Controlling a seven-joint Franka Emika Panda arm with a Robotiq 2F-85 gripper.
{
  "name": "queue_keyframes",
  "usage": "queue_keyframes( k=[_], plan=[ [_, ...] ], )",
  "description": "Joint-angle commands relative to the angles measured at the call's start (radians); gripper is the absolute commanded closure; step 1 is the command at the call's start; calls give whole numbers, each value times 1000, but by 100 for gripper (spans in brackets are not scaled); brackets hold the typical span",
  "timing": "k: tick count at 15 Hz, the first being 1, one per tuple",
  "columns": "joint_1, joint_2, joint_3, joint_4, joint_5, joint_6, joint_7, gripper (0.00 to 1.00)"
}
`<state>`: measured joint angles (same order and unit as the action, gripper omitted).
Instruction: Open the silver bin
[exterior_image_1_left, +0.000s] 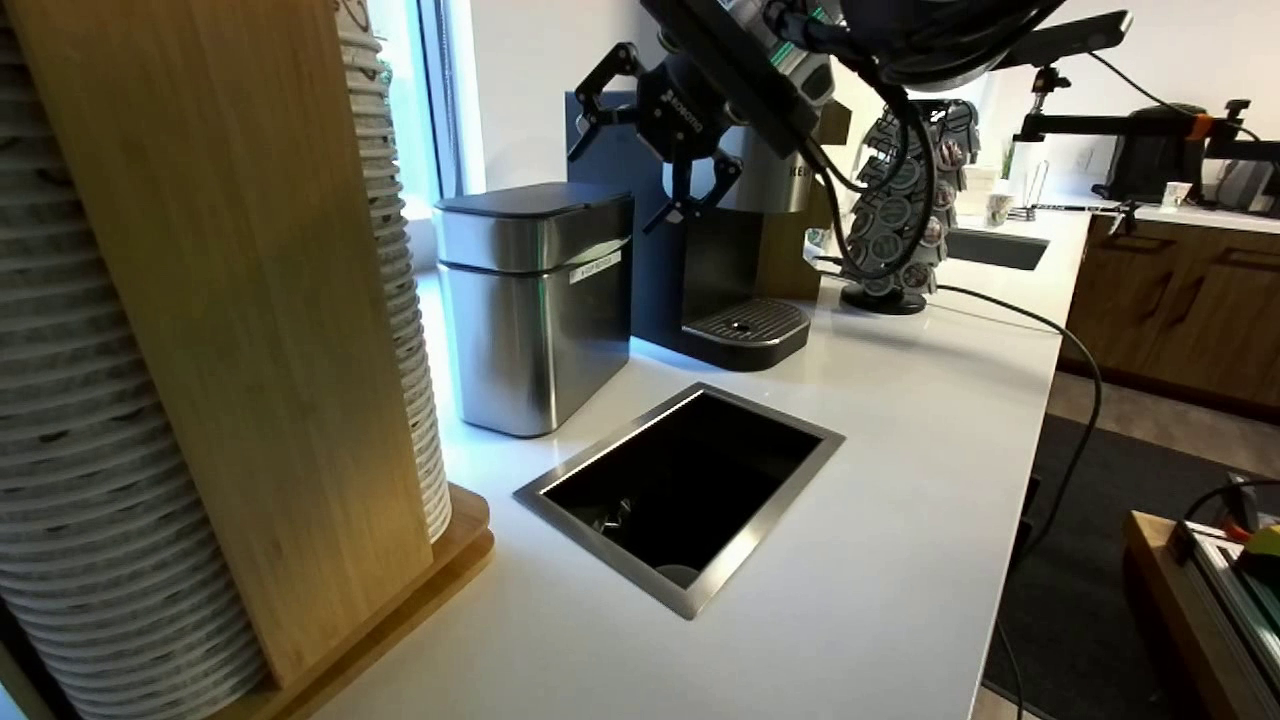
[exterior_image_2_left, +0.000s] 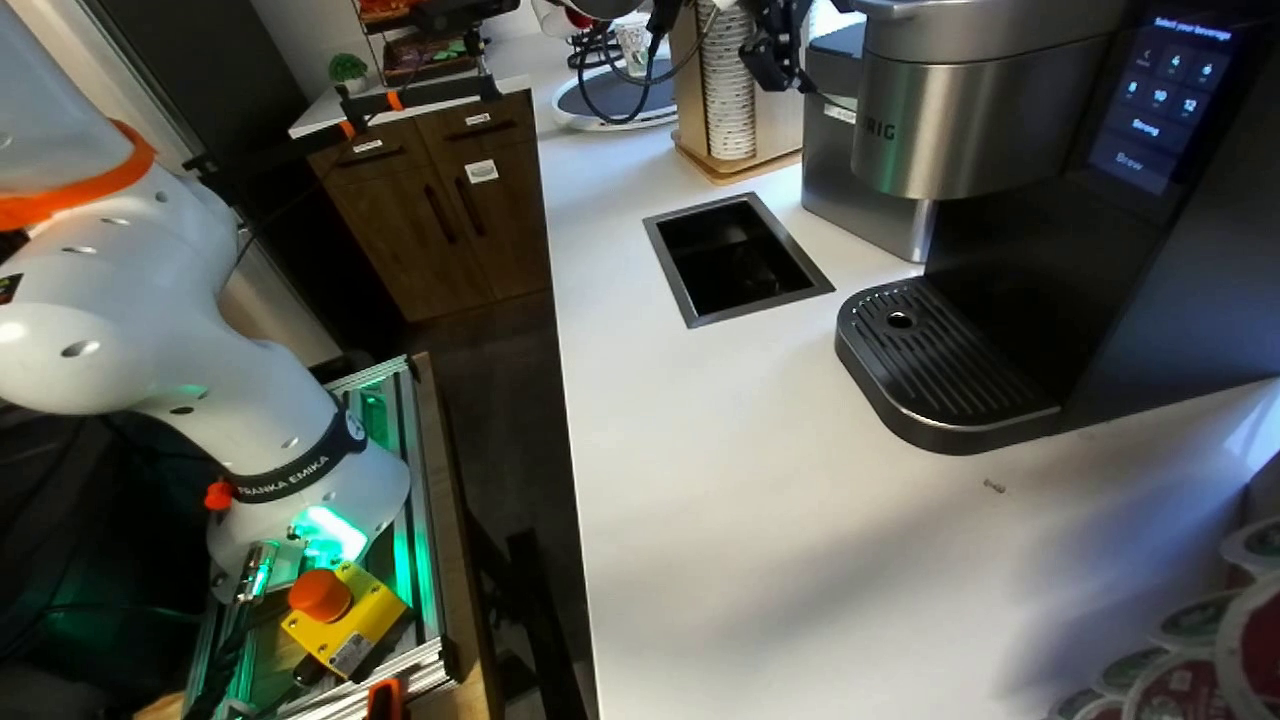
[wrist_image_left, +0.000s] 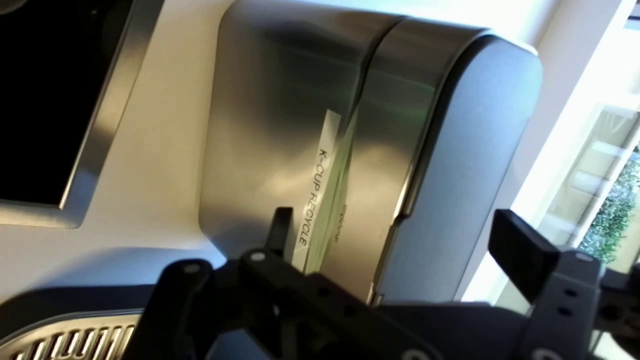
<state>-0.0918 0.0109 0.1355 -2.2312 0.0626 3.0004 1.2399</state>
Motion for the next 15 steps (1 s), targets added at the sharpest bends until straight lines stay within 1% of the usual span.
queue_keyframes(
  k=[1, 2, 3, 8, 10, 15],
  plan=[
    [0, 3, 0, 8, -2, -9, 10, 0],
    [4, 15, 5, 18, 24, 7, 2, 0],
    [3, 24, 4, 26, 15, 12, 19, 0],
    [5, 67, 11, 67, 45, 37, 16, 0],
    [5, 87, 22, 88, 76, 50, 7, 0],
    [0, 125, 30, 128, 87, 102, 13, 0]
  ],
)
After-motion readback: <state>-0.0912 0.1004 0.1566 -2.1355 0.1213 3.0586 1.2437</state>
